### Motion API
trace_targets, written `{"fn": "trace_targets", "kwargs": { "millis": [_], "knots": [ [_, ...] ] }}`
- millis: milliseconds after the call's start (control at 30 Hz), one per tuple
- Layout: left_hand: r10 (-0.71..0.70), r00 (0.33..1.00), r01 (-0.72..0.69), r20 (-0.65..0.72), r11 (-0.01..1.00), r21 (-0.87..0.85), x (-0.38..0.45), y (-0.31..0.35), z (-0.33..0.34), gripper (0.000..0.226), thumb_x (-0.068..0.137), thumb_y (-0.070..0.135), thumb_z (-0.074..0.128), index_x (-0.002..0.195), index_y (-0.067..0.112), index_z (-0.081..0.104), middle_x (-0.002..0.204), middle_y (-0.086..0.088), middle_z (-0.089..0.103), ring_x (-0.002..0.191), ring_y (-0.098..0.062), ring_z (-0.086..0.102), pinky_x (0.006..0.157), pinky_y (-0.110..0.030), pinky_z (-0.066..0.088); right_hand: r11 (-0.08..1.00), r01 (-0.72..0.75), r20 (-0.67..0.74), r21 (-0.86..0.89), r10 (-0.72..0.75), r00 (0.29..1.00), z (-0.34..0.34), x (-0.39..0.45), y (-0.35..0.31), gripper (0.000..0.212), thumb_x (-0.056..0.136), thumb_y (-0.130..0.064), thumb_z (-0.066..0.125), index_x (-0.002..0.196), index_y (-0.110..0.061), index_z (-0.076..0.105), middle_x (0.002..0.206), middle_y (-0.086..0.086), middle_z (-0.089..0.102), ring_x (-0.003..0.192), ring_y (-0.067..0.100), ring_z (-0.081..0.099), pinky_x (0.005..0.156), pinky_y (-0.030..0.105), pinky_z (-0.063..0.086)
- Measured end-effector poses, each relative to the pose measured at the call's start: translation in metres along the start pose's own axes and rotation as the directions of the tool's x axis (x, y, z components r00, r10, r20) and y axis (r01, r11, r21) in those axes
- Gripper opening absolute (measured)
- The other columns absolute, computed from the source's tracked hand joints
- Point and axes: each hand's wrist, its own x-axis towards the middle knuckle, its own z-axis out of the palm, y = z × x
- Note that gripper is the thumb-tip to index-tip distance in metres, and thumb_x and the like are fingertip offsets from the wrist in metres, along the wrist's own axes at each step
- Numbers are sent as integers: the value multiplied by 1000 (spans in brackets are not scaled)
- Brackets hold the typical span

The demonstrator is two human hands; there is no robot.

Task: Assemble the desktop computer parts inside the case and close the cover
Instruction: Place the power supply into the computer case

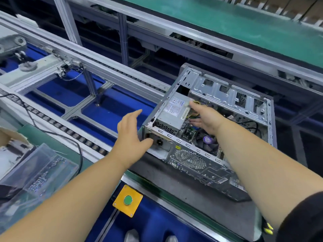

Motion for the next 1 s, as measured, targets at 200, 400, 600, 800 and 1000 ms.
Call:
{"fn": "trace_targets", "kwargs": {
  "millis": [200,400,600,800,1000],
  "knots": [
    [-338,929,293,-148,920,-262,-16,10,16,17,82,18,56,90,32,52,89,8,57,77,1,55,67,-20,42,834,-153,-344,-529,-47,938,-14,-7,-12,73,85,-82,35,76,-13,55,79,12,73,74,25,72,65,33,49],
    [-592,806,460,-23,649,-606,-27,34,41,33,102,25,44,81,13,67,83,-7,72,81,-23,65,82,-34,50,968,-22,-202,-249,-29,979,-13,12,4,77,98,-66,27,119,-3,66,115,12,70,93,27,68,88,42,54],
    [-611,776,476,155,406,-780,-29,64,60,75,93,67,32,138,9,45,138,-7,47,127,-25,49,110,-34,37,995,102,120,6,-102,988,-3,10,10,99,70,-82,51,146,-18,48,147,6,52,135,28,49,113,50,37],
    [-656,740,462,145,339,-820,-12,91,65,49,89,71,40,112,29,49,73,-4,29,65,-18,28,68,-29,30,999,31,252,-23,-24,967,2,24,8,113,66,-84,61,157,-31,20,165,-4,16,151,28,16,117,54,15],
    [-615,778,383,127,304,-872,-7,86,71,72,87,63,55,143,19,46,95,-14,40,86,-32,37,84,-36,38,991,122,214,-54,-108,971,2,37,14,116,65,-81,61,157,-24,20,161,-1,28,144,28,30,109,49,29]
  ]
}}
